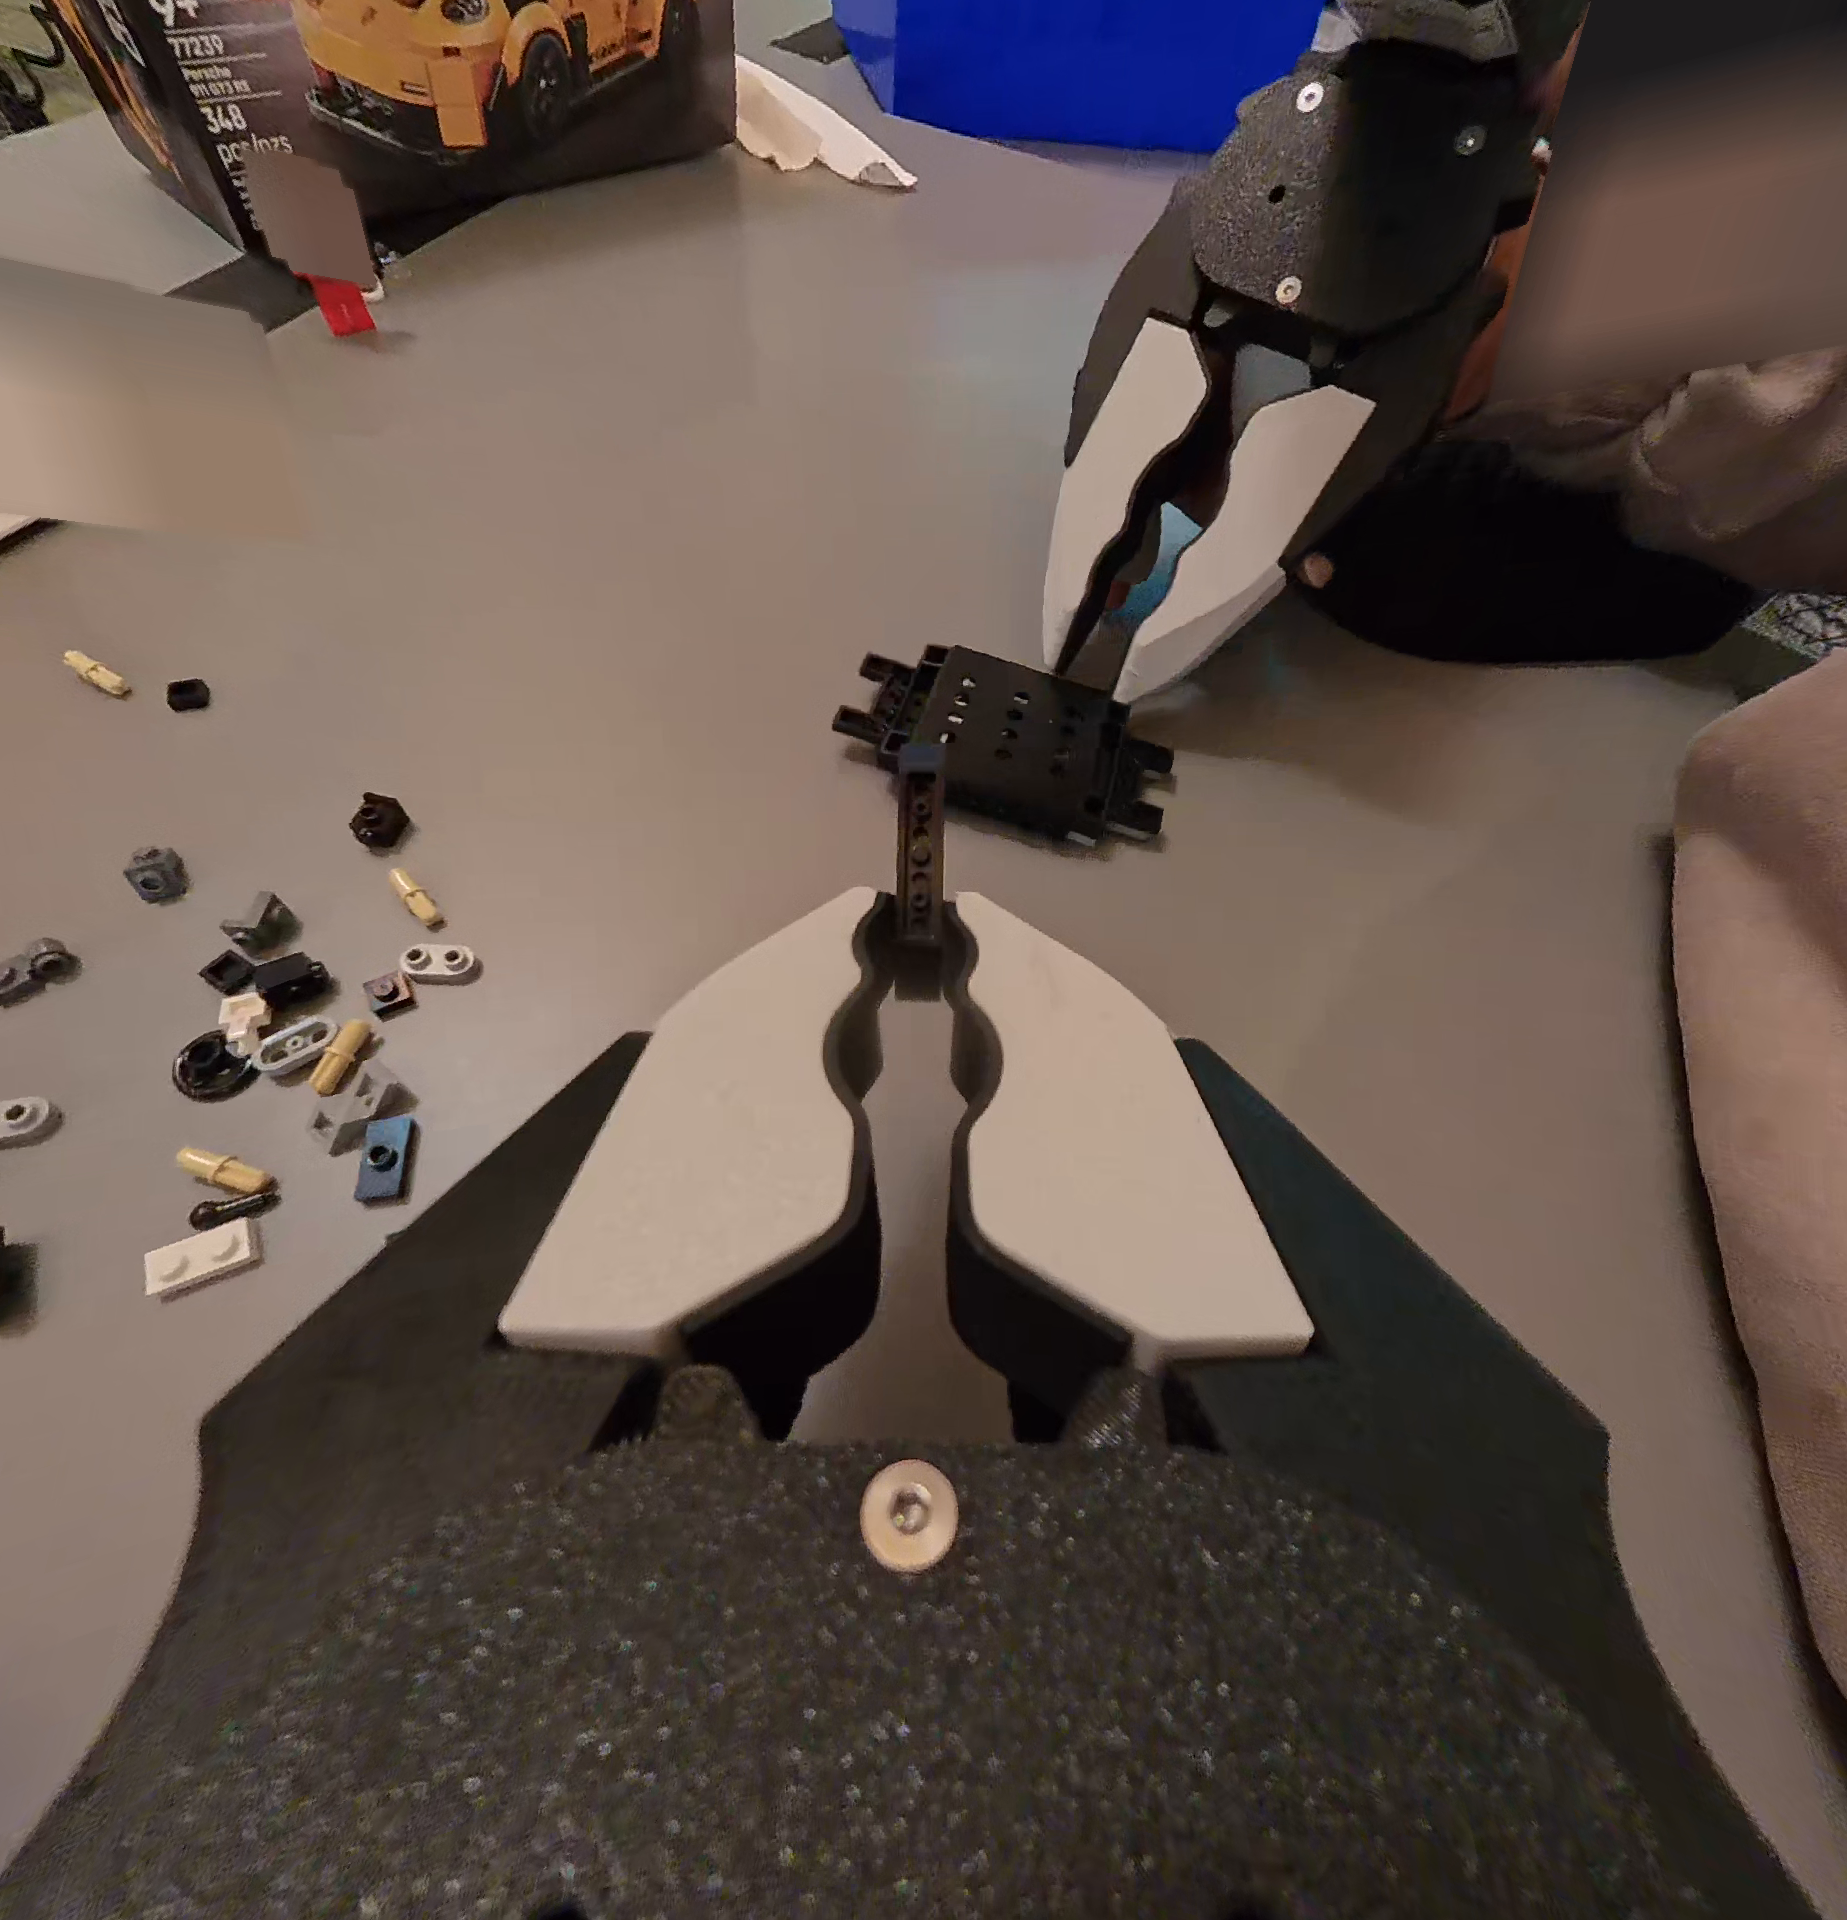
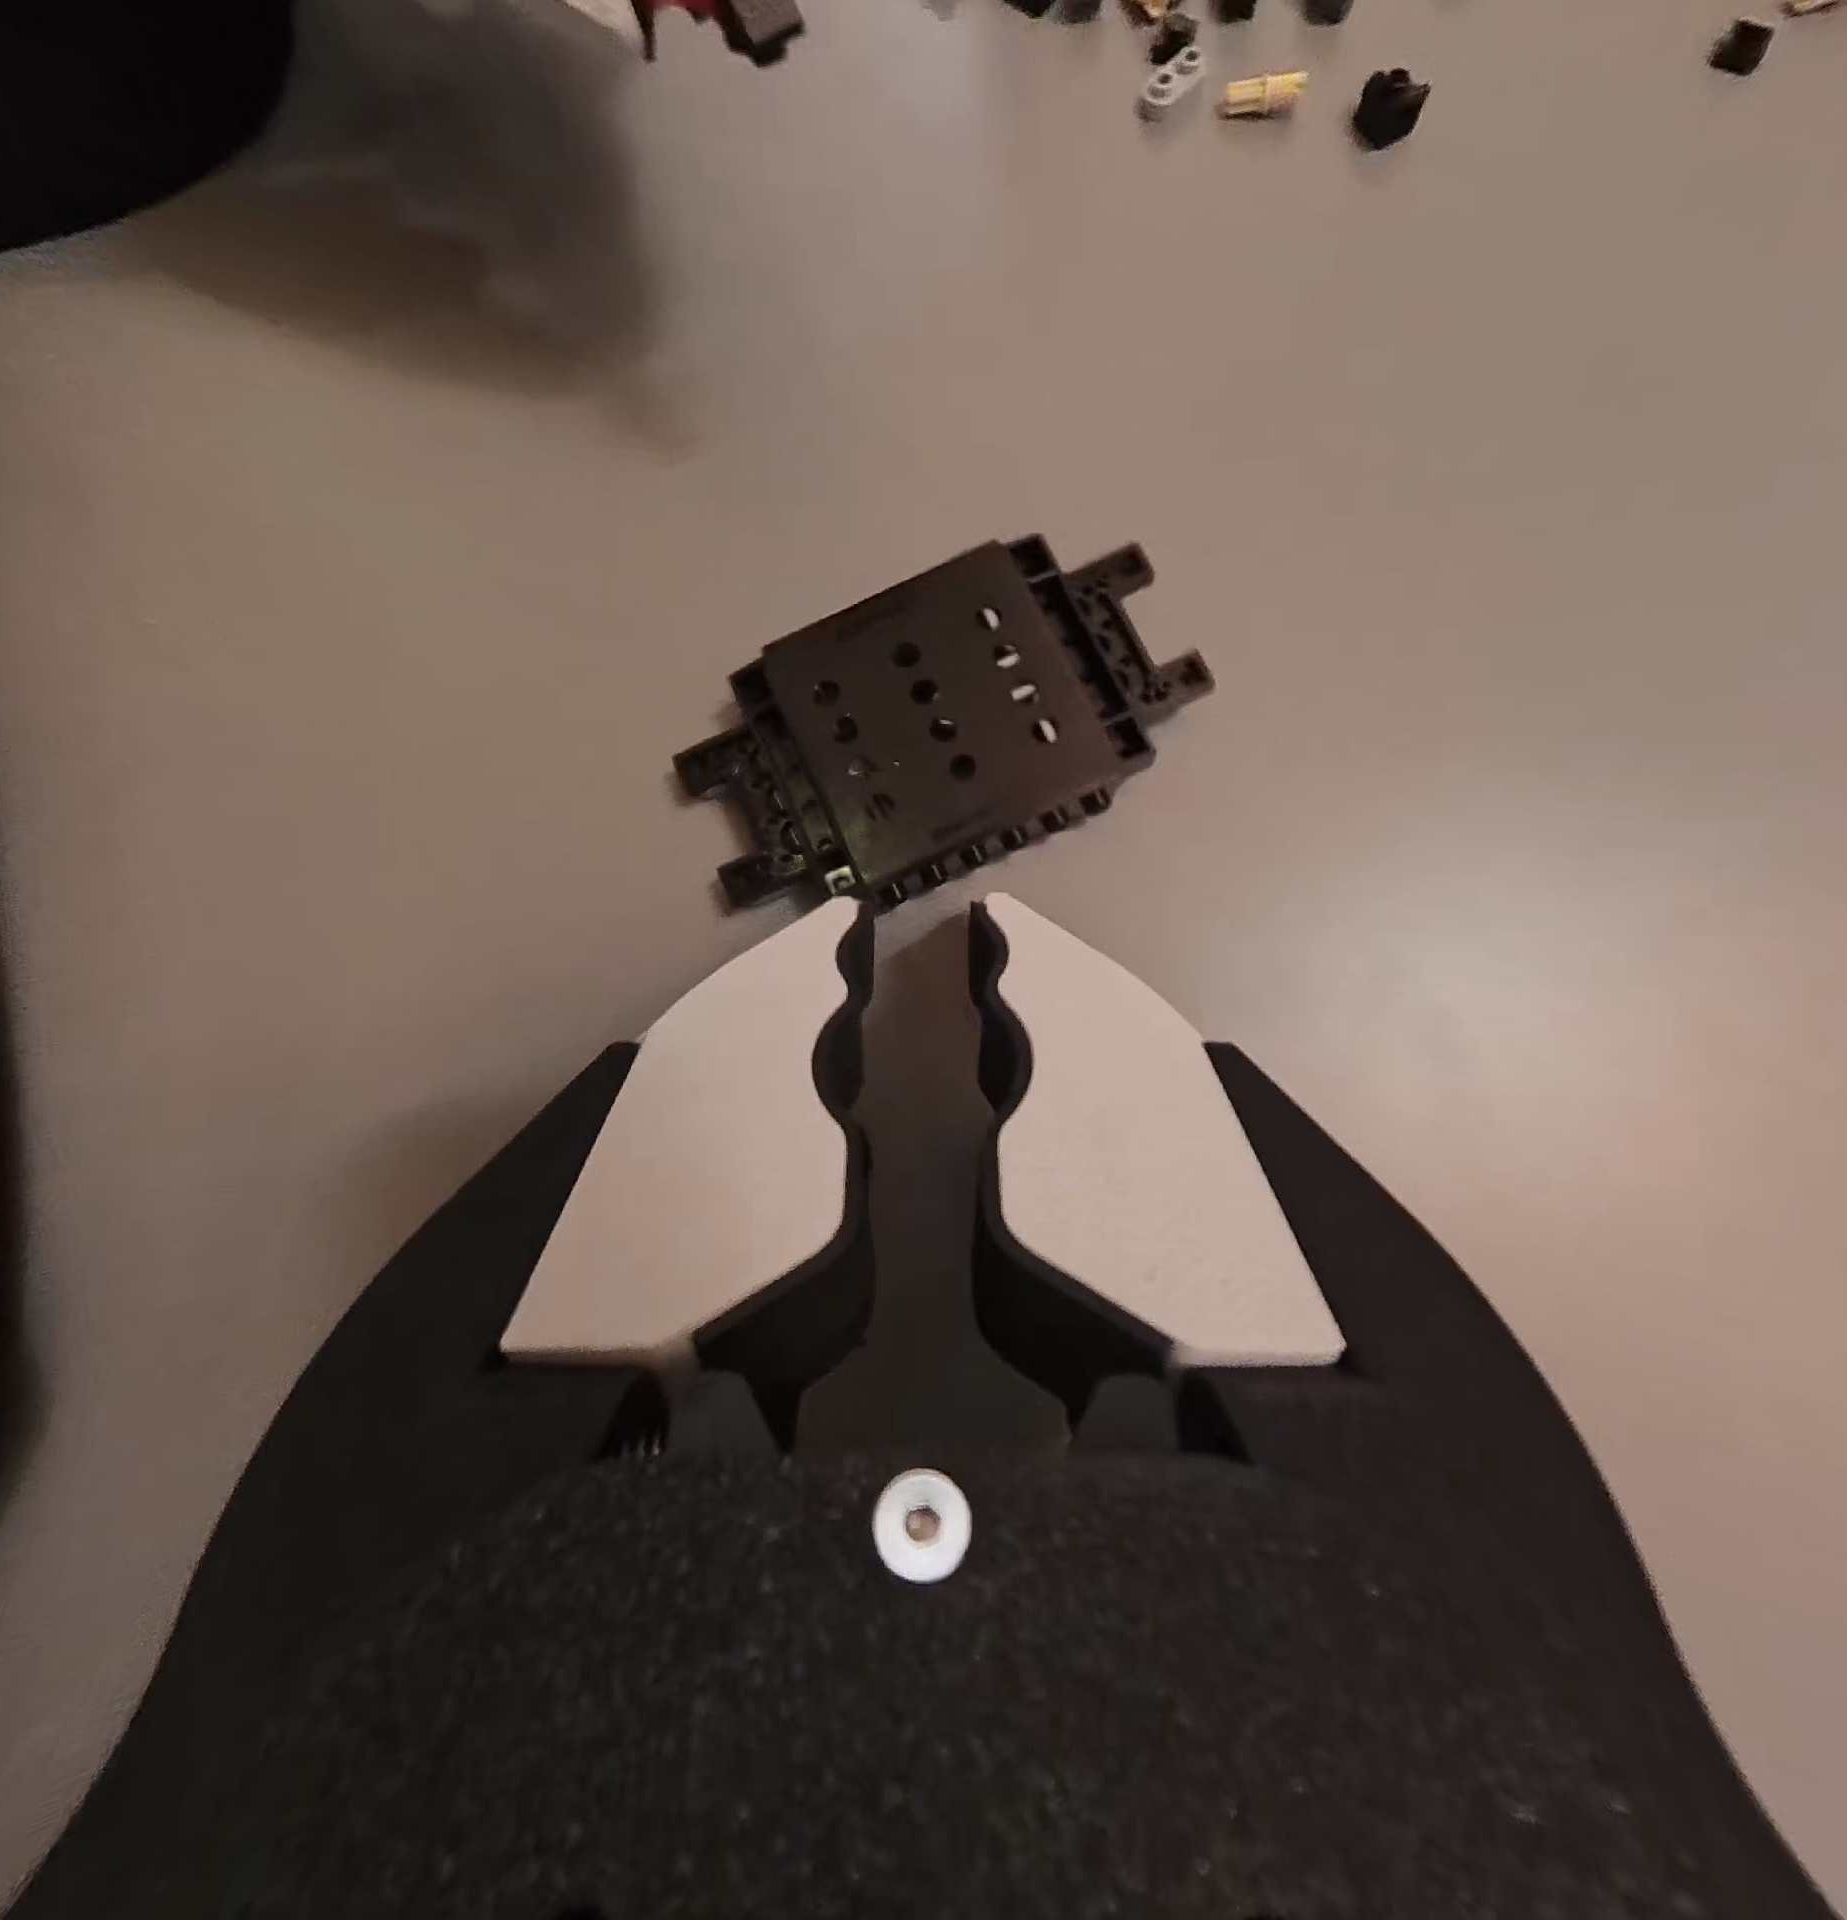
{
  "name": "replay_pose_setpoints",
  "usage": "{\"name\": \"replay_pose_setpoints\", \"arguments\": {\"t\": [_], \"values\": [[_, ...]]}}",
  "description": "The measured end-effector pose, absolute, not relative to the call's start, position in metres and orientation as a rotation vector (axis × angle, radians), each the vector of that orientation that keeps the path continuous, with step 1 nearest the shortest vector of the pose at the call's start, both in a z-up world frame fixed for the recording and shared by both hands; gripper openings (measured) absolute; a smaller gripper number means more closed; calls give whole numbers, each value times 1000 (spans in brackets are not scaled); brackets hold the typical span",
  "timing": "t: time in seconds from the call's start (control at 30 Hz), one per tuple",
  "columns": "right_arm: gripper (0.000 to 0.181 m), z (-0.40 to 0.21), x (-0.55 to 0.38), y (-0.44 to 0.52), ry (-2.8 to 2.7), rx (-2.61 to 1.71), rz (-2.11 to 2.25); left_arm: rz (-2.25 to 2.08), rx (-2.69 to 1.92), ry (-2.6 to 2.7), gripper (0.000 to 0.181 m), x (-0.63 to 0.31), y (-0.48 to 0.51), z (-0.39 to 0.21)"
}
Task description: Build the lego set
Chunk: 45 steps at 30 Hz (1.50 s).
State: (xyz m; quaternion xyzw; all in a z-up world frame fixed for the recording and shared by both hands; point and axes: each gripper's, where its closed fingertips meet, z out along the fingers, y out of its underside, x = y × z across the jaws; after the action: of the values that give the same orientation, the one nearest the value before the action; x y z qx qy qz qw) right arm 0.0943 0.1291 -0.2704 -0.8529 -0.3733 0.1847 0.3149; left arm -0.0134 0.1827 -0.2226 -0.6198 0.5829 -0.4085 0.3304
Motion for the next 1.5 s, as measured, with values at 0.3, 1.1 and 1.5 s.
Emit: {"name": "replay_pose_setpoints", "arguments": {"t": [0.3,1.1,1.5], "values": [[18,-231,97,138,-1016,-2007,483,-1079,-1487,1748,8,8,170,-224],[8,-240,101,182,-1267,-1883,507,-898,-1400,2065,17,69,196,-242],[8,-254,97,187,-1311,-1906,558,-1026,-1406,2071,8,69,197,-256]]}}
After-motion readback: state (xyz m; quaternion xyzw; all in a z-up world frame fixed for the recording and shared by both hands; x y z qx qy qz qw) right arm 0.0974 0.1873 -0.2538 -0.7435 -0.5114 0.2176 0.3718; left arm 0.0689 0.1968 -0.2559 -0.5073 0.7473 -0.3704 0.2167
